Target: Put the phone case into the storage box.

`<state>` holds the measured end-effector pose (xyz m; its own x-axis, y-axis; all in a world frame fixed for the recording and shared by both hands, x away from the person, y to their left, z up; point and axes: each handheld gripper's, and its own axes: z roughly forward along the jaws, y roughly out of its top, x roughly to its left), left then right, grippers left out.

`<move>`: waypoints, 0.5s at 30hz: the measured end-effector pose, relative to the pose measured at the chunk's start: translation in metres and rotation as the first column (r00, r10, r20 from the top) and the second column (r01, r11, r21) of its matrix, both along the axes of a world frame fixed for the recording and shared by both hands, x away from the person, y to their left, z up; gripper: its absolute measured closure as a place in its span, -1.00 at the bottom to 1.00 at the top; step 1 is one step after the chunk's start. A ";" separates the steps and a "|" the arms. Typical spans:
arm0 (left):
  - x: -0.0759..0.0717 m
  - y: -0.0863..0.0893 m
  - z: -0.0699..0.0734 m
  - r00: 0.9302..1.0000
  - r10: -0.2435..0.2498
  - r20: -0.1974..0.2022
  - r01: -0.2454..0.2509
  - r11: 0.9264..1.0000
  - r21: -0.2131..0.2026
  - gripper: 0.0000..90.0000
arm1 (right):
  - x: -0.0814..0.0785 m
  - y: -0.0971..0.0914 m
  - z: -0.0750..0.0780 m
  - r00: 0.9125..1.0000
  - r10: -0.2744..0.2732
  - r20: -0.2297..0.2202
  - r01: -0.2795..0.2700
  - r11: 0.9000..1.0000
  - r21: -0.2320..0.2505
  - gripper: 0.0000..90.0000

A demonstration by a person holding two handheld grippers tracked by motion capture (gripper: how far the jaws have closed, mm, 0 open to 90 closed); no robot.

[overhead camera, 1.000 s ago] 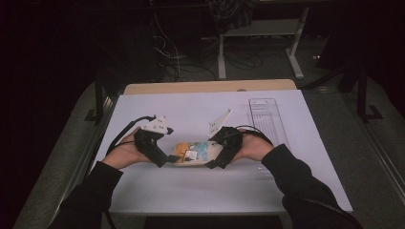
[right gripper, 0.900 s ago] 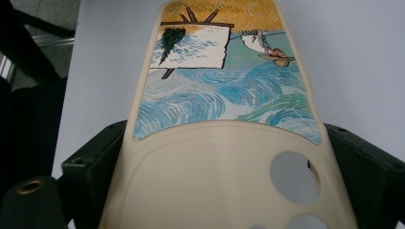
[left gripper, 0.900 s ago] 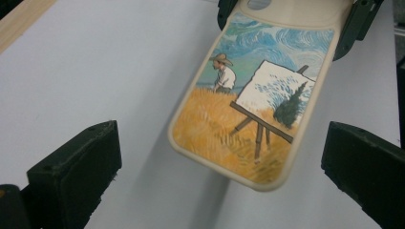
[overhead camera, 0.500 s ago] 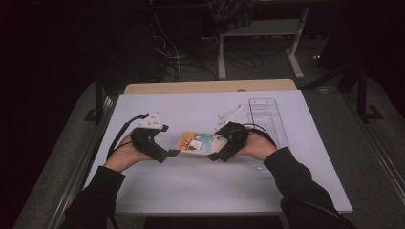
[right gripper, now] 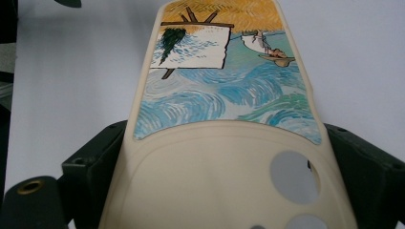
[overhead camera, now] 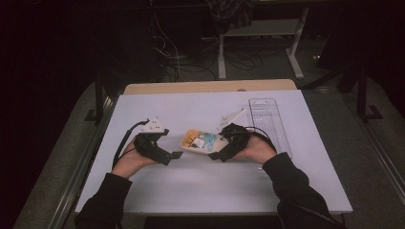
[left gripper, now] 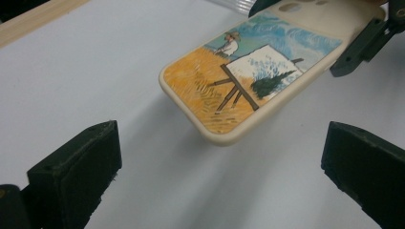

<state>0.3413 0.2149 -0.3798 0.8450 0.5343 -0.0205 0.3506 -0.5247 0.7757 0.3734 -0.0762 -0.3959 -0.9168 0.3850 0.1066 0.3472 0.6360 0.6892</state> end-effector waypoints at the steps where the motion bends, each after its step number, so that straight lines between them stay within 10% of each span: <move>1: 0.000 0.000 -0.002 1.000 -0.003 -0.002 0.003 1.000 0.009 -1.00 | 0.000 -0.001 -0.001 1.000 0.000 0.000 0.000 1.000 -0.002 -0.79; 15: -0.006 -0.003 -0.022 1.000 0.005 -0.010 -0.005 0.999 0.036 -1.00 | -0.004 0.002 -0.006 0.998 -0.039 -0.042 0.040 0.999 0.015 -0.79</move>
